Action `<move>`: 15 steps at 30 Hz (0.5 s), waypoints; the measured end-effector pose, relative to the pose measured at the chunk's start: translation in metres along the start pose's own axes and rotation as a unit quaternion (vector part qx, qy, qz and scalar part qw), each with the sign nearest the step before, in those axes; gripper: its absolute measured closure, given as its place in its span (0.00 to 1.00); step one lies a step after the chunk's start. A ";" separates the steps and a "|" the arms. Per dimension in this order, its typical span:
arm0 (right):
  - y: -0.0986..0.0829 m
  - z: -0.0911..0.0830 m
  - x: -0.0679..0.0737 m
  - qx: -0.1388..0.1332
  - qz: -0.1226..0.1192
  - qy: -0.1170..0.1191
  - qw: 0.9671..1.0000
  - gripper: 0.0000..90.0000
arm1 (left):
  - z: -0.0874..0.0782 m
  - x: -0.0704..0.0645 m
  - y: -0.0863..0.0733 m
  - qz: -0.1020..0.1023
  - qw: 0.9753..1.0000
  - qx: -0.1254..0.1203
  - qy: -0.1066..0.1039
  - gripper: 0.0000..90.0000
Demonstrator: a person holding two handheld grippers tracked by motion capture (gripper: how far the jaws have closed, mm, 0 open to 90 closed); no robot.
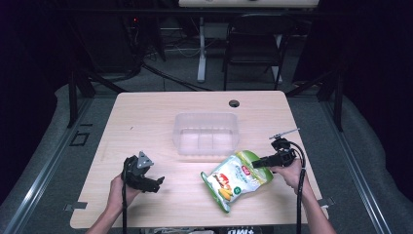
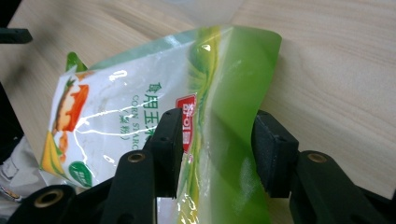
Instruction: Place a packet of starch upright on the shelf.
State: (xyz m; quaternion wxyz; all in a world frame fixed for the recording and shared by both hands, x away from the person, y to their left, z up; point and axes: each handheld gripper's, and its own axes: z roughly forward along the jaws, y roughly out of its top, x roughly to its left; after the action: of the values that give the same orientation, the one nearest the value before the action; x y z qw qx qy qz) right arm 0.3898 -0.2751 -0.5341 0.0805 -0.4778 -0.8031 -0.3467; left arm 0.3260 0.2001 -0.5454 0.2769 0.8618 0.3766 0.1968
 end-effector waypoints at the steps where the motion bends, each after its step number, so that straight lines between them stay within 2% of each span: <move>1: -0.001 0.003 -0.001 0.012 -0.001 -0.006 1.000 0.62 | 0.000 0.000 0.000 0.000 1.000 0.001 0.000 0.05; 3: 0.000 0.008 0.000 0.031 -0.001 -0.020 0.999 0.58 | 0.000 0.000 0.000 0.000 1.000 0.002 0.000 0.05; 4: 0.000 0.008 0.000 0.031 -0.001 -0.020 0.999 0.58 | 0.001 0.000 0.000 0.000 1.000 0.002 0.000 0.05; 5: 0.000 0.013 -0.001 0.047 0.006 -0.030 0.998 0.56 | 0.000 0.000 0.000 0.000 1.000 0.002 -0.001 0.05; 6: 0.000 0.013 -0.001 0.047 0.006 -0.030 0.998 0.56 | 0.000 0.000 0.000 0.000 1.000 0.002 -0.001 0.05; 7: 0.000 0.015 -0.005 0.064 -0.006 -0.031 0.997 0.52 | 0.000 0.000 0.000 0.000 1.000 0.002 -0.001 0.05; 8: -0.002 0.018 -0.004 0.052 0.020 -0.035 0.998 0.51 | 0.000 0.000 0.000 0.000 1.000 0.002 0.000 0.05; 10: -0.002 0.019 -0.005 0.051 0.019 -0.034 0.998 0.50 | 0.000 0.001 0.000 0.002 1.000 0.001 0.000 0.05; 11: -0.003 0.020 -0.007 0.046 0.029 -0.020 0.998 0.48 | 0.000 0.001 0.000 0.001 1.000 0.002 -0.002 0.05; 12: -0.003 0.020 -0.008 0.052 0.028 -0.013 0.998 0.46 | 0.000 0.001 0.000 0.002 1.000 0.001 -0.002 0.05; 14: -0.003 0.021 -0.007 0.048 0.036 -0.017 0.998 0.47 | 0.000 0.000 0.000 0.001 1.000 0.002 0.000 0.05; 15: -0.003 0.021 -0.008 0.052 0.030 -0.011 0.998 0.49 | 0.000 0.000 0.000 0.000 1.000 0.001 -0.001 0.05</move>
State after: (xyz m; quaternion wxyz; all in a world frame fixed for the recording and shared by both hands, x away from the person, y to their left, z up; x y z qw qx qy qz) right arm 0.3959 -0.2681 -0.5552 0.1071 -0.5001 -0.8065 -0.2965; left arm 0.3262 0.2000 -0.5456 0.2761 0.8624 0.3767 0.1956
